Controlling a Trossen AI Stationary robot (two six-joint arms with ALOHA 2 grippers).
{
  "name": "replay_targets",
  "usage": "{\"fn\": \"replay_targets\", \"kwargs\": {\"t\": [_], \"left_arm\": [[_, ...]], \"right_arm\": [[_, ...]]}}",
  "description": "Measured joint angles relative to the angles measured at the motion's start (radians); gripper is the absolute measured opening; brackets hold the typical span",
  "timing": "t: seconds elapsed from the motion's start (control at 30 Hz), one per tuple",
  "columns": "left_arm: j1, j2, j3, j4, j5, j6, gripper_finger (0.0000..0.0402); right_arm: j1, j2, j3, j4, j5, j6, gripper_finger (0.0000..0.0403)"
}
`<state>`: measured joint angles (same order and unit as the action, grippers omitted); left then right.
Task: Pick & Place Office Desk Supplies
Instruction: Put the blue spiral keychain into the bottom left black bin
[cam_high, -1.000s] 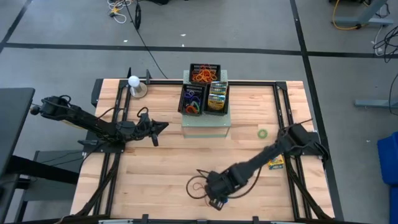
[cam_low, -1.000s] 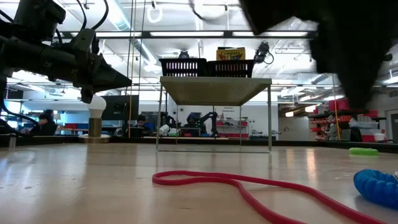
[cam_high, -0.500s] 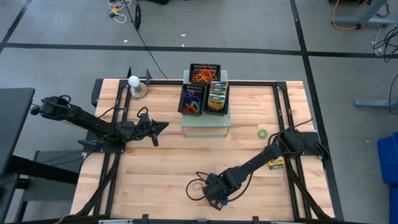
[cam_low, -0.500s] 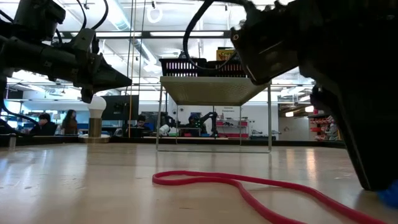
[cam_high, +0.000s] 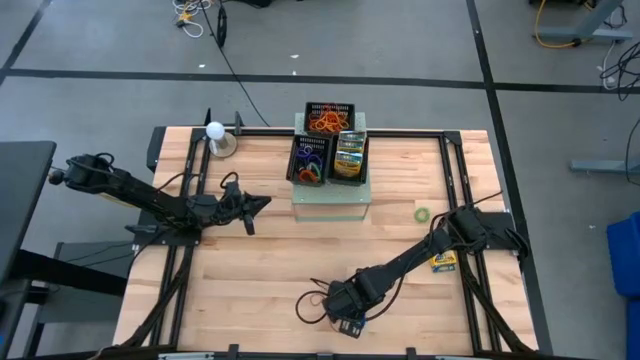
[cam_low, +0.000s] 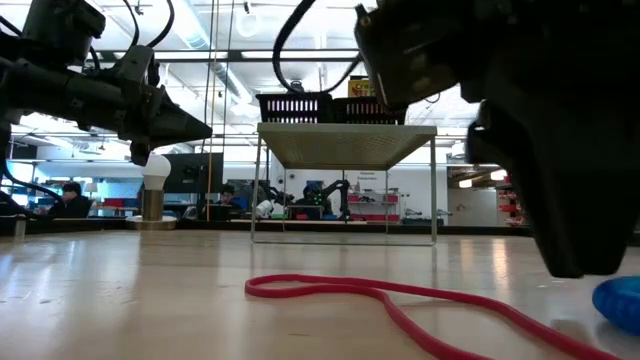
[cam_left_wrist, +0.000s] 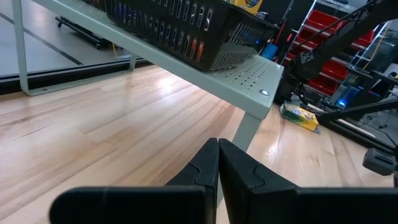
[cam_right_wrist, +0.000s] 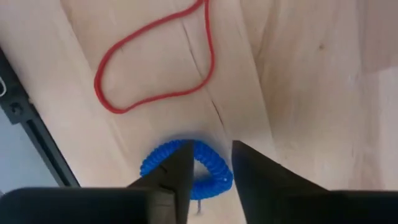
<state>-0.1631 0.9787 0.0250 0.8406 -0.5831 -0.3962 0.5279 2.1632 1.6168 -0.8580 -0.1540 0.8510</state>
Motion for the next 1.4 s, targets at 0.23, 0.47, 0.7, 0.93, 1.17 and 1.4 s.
{"fn": "replay_targets", "kwargs": {"t": [0.23,0.47,0.7,0.93,1.17,1.4], "left_arm": [[0.0,0.0,0.0,0.0,0.0,0.0,0.0017],[0.0,0.0,0.0,0.0,0.0,0.0,0.0017],[0.0,0.0,0.0,0.0,0.0,0.0,0.0017],[0.0,0.0,0.0,-0.001,0.0,0.0,0.0017],[0.0,0.0,0.0,-0.003,0.0,0.0,0.0017],[0.0,0.0,0.0,-0.005,0.0,0.0,0.0017]], "right_arm": [[-0.004,0.0,0.005,-0.009,-0.023,-0.117,0.0159],[-0.001,0.0,-0.038,0.002,-0.054,-0.218,0.0131],[-0.035,-0.004,-0.05,0.005,-0.071,-0.192,0.0067],[-0.083,-0.024,0.049,0.008,-0.004,-0.055,0.0014],[-0.146,-0.027,0.115,0.077,0.208,0.264,0.0005],[-0.215,-0.023,0.109,0.075,0.373,0.644,0.0009]]}}
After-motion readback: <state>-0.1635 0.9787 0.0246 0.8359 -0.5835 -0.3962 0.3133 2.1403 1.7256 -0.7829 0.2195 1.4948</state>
